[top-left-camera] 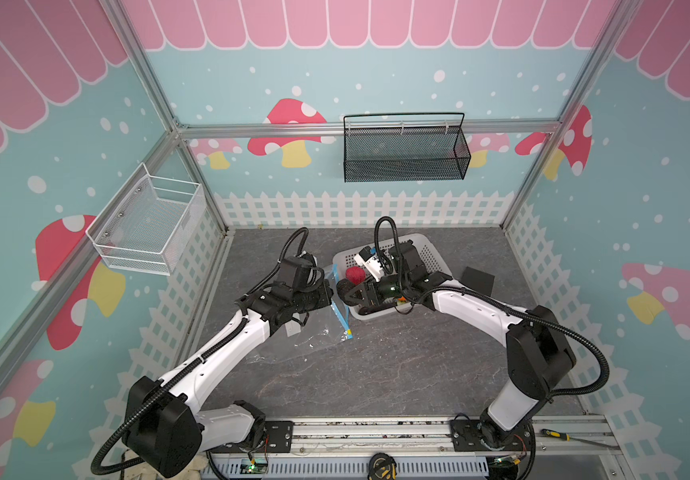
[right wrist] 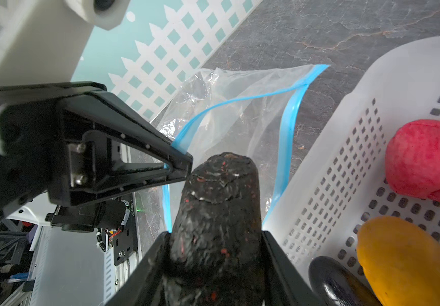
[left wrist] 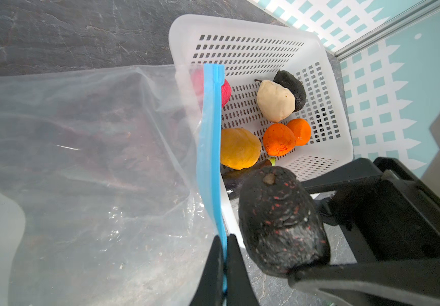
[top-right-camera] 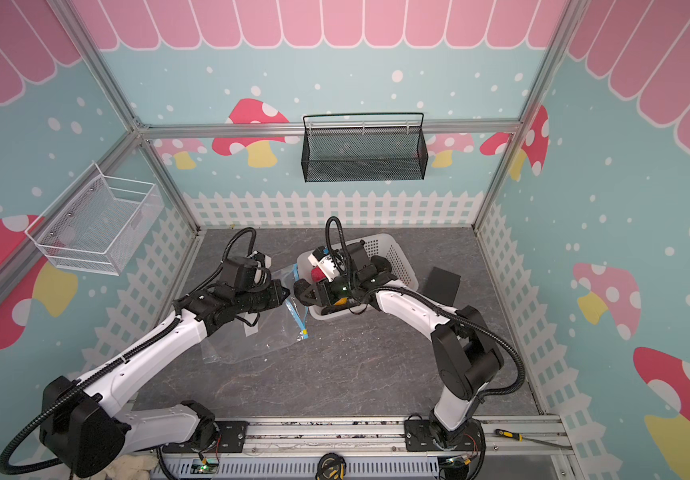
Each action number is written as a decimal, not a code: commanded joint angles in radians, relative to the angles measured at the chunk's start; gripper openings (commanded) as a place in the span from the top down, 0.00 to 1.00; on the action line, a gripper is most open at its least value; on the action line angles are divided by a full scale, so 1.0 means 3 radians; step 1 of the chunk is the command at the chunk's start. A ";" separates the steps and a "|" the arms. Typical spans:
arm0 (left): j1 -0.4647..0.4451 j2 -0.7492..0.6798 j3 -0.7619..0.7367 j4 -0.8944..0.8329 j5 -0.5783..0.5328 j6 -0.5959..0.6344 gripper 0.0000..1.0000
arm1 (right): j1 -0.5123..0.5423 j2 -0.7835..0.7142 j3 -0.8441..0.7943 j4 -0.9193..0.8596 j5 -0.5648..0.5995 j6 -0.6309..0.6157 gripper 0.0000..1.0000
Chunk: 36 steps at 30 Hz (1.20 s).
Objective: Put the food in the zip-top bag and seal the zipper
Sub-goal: 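Lift the black piece and carry it into the bag opening with the right gripper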
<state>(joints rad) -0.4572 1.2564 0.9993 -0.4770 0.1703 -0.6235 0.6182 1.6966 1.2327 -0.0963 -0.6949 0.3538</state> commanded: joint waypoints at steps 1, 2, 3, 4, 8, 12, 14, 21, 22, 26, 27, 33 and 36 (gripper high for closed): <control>0.0021 -0.0041 0.0012 0.0053 0.0042 0.0005 1.00 | 0.0033 0.0089 0.0113 0.0101 -0.0067 0.0040 0.61; 0.0021 -0.0046 0.0000 0.0074 0.0054 -0.0009 1.00 | 0.0037 0.0101 0.0114 0.0106 -0.0067 0.0043 0.61; 0.0019 -0.0051 -0.0008 0.0085 0.0058 -0.0022 1.00 | 0.0040 0.0107 0.0114 0.0106 -0.0067 0.0048 0.61; 0.0021 -0.0060 -0.0017 0.0086 0.0054 -0.0028 1.00 | 0.0046 0.0115 0.0114 0.0111 -0.0067 0.0053 0.61; 0.0021 -0.0148 -0.0089 0.0084 -0.0006 -0.0041 1.00 | 0.0051 0.0147 0.0129 0.0125 -0.0072 0.0063 0.61; 0.0021 -0.0238 -0.0120 0.0047 -0.0085 0.0007 1.00 | 0.0061 0.0186 0.0170 0.0128 -0.0089 0.0063 0.62; 0.0024 -0.0247 -0.0110 0.0041 -0.0091 0.0014 1.00 | 0.0075 0.0213 0.0203 0.0126 -0.0096 0.0068 0.61; 0.0021 -0.0189 -0.0053 0.0117 -0.0006 -0.0027 1.00 | 0.0129 0.0311 0.0266 0.0125 -0.0104 0.0089 0.61; 0.0021 -0.0195 -0.0053 0.0127 -0.0005 -0.0028 1.00 | 0.0130 0.0324 0.0268 0.0125 -0.0103 0.0089 0.61; 0.0026 -0.0269 -0.0096 0.0112 -0.0055 -0.0011 1.00 | 0.0136 0.0361 0.0282 0.0132 -0.0100 0.0099 0.61; 0.0026 -0.0292 -0.0112 0.0108 -0.0080 -0.0008 1.00 | 0.0138 0.0372 0.0288 0.0141 -0.0104 0.0104 0.62; 0.0026 -0.0437 -0.0175 0.0032 -0.0207 0.0012 1.00 | 0.0178 0.0498 0.0451 0.0143 -0.0159 0.0124 0.62; 0.0031 -0.0481 -0.0211 0.0030 -0.0243 0.0008 1.00 | 0.0223 0.0576 0.0576 0.0126 -0.0184 0.0130 0.63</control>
<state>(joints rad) -0.4534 1.1332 0.9524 -0.4667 0.1265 -0.6243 0.6662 1.8515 1.3560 -0.0753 -0.7200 0.3870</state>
